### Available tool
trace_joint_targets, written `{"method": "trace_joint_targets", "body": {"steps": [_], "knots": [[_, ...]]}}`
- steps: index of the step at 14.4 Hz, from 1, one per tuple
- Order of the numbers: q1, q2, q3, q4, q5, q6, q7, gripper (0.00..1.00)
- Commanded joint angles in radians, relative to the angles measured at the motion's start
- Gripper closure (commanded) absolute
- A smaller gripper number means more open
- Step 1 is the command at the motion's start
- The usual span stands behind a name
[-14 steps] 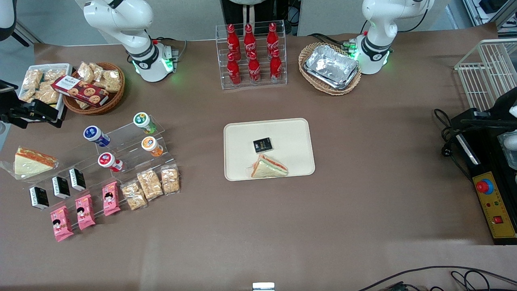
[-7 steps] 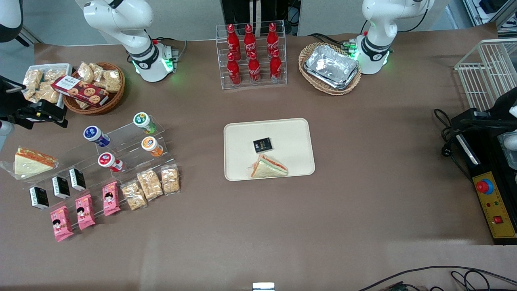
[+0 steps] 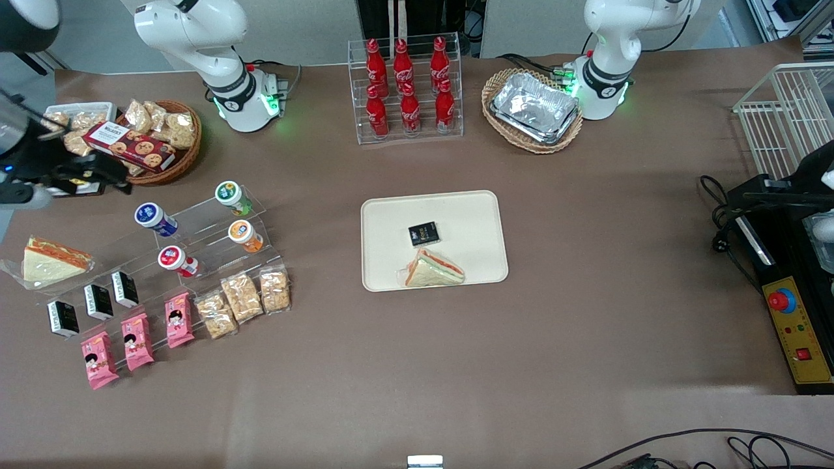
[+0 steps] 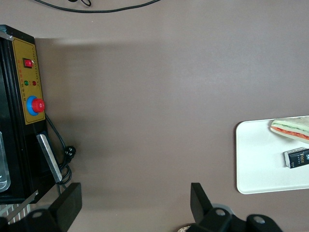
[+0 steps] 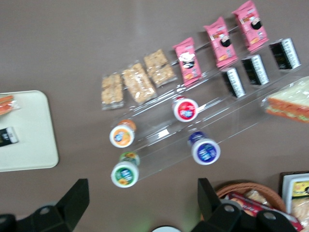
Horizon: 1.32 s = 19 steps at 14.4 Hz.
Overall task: Place green gum on tray
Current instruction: 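Move the right gripper over the acrylic rack of cups, then lower the right gripper onto the green-lidded cup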
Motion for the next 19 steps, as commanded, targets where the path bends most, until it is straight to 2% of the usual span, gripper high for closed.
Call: {"method": "trace_joint_targets", "body": {"steps": [1,5,7,11,19], "knots": [[0.081,-0.123,-0.003,-0.140,0.008,0.001,0.106,0.00],[0.173,-0.326,-0.003,-0.408,0.025,0.103,0.204,0.00],[0.178,-0.374,-0.003,-0.473,0.027,0.125,0.208,0.00],[0.175,-0.363,-0.008,-0.488,0.027,0.140,0.208,0.00],[0.173,-0.325,-0.009,-0.680,0.025,0.357,0.204,0.00]]}}
